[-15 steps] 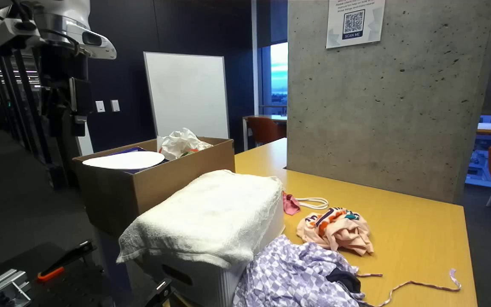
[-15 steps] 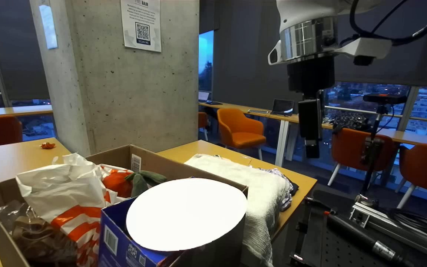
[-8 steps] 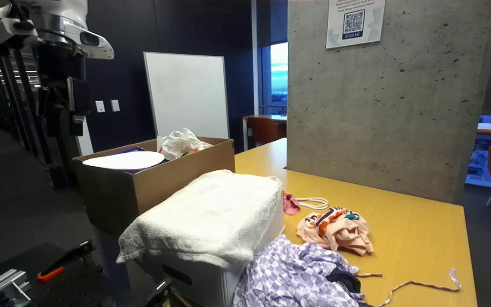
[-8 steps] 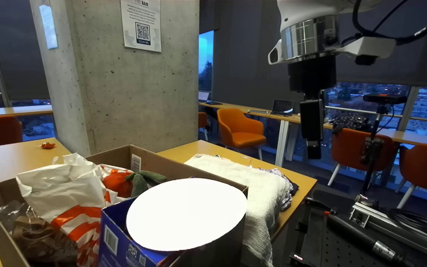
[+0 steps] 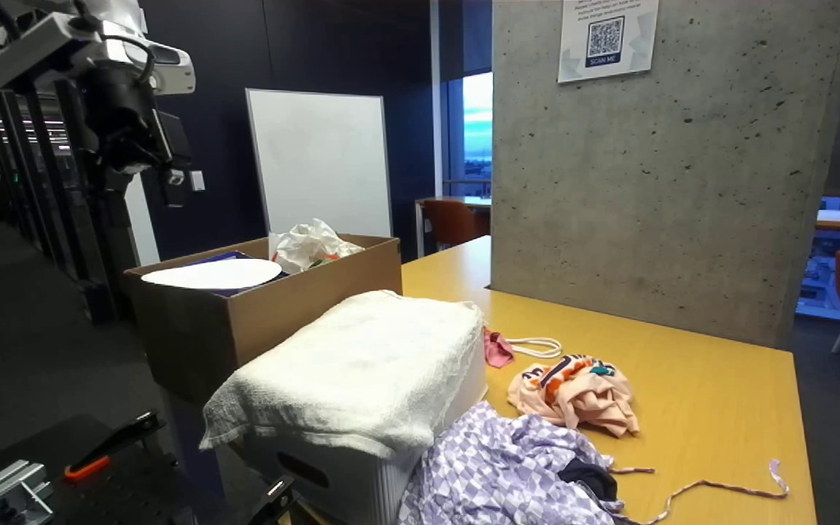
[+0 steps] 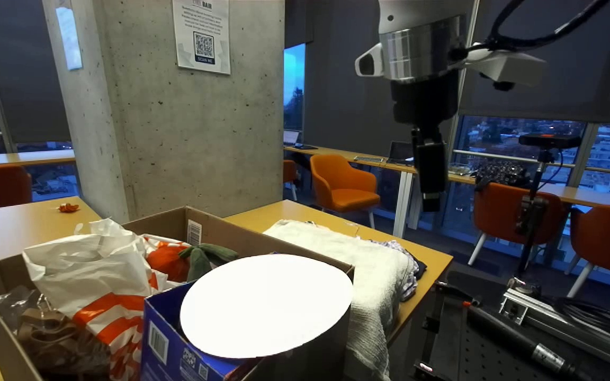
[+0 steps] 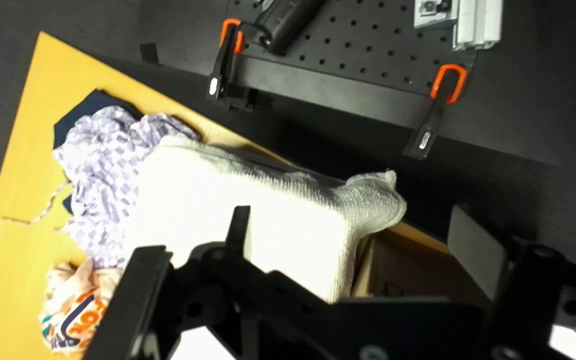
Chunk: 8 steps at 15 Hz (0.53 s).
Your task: Remove the paper plate from the box and place it on top of the white storage container then put the radish on the plate.
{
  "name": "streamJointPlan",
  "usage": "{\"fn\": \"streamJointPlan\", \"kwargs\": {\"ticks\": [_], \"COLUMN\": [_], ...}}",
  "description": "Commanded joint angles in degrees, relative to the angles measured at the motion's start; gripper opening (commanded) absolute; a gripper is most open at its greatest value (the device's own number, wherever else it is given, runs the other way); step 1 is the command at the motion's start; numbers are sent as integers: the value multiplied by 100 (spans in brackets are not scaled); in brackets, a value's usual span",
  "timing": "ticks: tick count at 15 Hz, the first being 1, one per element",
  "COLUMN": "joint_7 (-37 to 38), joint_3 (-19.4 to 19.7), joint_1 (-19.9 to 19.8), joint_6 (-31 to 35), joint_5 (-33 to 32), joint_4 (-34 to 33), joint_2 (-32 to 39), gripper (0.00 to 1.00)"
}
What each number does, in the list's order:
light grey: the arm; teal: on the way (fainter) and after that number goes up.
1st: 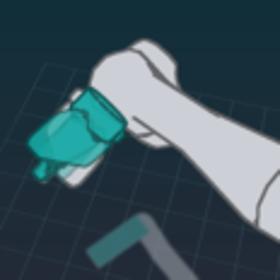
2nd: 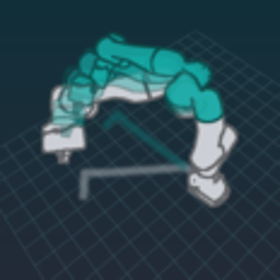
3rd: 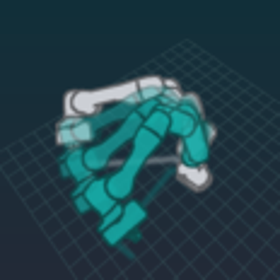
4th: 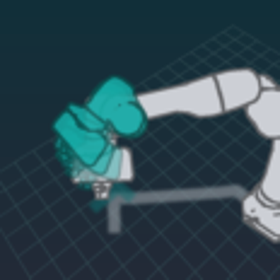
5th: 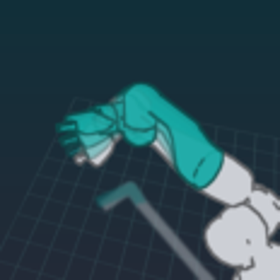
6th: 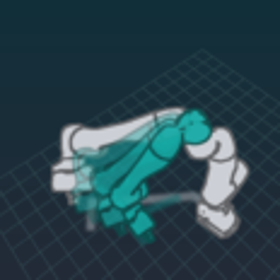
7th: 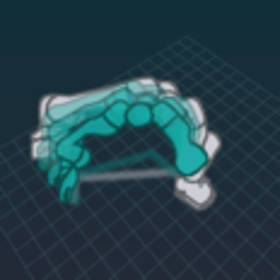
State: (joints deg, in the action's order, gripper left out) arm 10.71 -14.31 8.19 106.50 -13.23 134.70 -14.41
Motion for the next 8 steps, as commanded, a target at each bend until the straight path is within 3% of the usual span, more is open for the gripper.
{"fn": "streamJointPlan", "kwargs": {"ticks": [1, 8], "joint_7": [23, 212], "joint_3": [-227, -640], "joint_1": [177, 959], "joint_6": [103, 190], "joint_5": [-609, -1044], "joint_4": [-921, -1736], "joint_2": [916, 1705], "gripper": [100, 100]}}
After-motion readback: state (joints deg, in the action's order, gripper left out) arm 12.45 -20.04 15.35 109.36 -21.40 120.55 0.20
